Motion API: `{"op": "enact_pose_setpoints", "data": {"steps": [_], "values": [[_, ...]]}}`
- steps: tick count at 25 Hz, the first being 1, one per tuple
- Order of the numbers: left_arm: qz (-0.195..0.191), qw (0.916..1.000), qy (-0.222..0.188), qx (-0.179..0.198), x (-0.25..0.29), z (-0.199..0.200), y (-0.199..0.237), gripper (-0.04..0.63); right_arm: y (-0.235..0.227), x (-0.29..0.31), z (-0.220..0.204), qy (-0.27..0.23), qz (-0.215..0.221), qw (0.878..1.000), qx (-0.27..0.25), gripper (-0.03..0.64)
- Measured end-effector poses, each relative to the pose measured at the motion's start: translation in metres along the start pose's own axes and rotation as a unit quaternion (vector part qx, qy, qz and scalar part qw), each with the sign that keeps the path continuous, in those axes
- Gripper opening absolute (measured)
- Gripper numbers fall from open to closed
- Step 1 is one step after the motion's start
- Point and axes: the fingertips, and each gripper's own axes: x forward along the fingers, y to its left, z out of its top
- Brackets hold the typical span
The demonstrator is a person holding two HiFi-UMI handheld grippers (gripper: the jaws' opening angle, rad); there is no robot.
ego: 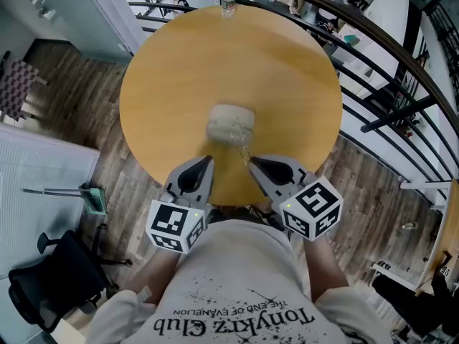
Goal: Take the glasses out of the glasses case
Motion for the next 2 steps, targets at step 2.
{"op": "enact_pose_setpoints", "data": {"steps": [2], "values": [[0.002, 1.0, 0.0, -0.001, 0.0012, -0.0009, 0.0014, 0.025, -0.0012, 0.001, -0.0009, 0.001, 0.001, 1.0, 0.0, 0.033]]}}
